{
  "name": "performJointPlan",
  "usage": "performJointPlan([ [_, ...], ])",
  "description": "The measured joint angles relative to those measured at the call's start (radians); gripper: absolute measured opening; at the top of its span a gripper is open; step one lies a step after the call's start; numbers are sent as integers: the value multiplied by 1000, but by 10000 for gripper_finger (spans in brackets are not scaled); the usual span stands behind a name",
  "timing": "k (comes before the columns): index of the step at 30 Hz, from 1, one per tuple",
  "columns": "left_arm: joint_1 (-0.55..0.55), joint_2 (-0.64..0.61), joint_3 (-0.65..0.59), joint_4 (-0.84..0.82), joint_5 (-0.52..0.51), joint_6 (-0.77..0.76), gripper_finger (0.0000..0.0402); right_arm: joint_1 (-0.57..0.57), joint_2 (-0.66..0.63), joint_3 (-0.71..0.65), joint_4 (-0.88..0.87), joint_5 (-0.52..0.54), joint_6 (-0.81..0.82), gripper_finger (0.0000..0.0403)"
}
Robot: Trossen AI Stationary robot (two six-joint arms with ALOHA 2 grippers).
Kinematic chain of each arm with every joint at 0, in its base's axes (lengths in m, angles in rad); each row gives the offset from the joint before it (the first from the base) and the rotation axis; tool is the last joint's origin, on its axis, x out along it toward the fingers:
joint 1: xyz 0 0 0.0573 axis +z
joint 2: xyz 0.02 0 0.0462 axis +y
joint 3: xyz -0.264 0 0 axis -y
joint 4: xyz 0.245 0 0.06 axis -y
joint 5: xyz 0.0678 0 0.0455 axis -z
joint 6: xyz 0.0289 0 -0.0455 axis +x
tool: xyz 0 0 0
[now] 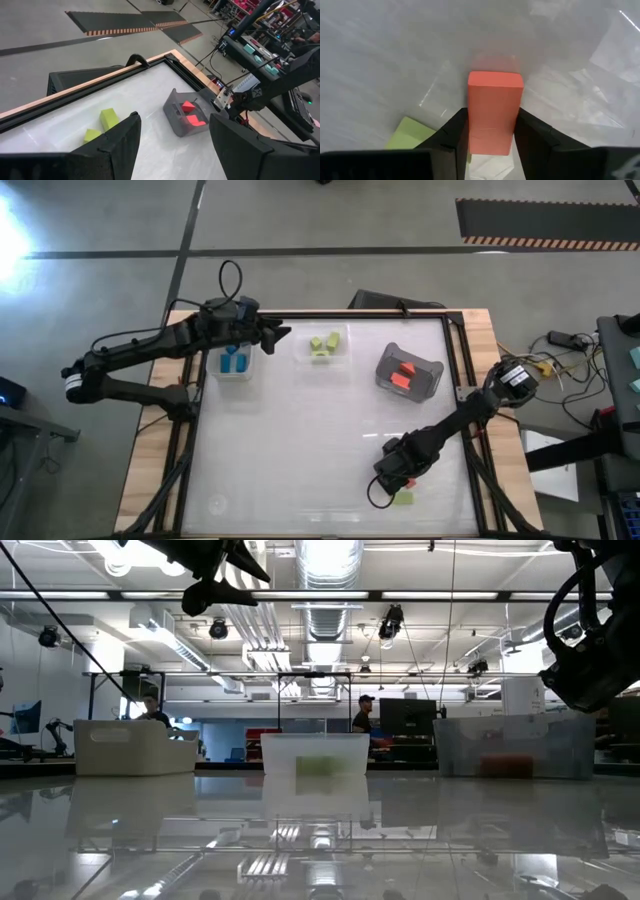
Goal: Sort & place blocks by color
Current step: Put the orange block into the black bin
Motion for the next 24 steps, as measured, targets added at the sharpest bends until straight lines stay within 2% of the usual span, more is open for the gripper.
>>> performJointPlan([
  [6, 0, 0, 0, 0, 0, 0, 219, -24, -29, -1, -58, 15, -65, 115],
  [11, 0, 0, 0, 0, 0, -1, 219, -80, -129, -1, -154, 11, -166, 115],
  [17, 0, 0, 0, 0, 0, -2, 219, -211, -277, 6, -204, 13, -245, 115],
  [21, 0, 0, 0, 0, 0, -2, 219, -317, -330, 64, -221, 98, -272, 115],
  [24, 0, 0, 0, 0, 0, -3, 219, -413, -336, 132, -232, 138, -348, 115],
])
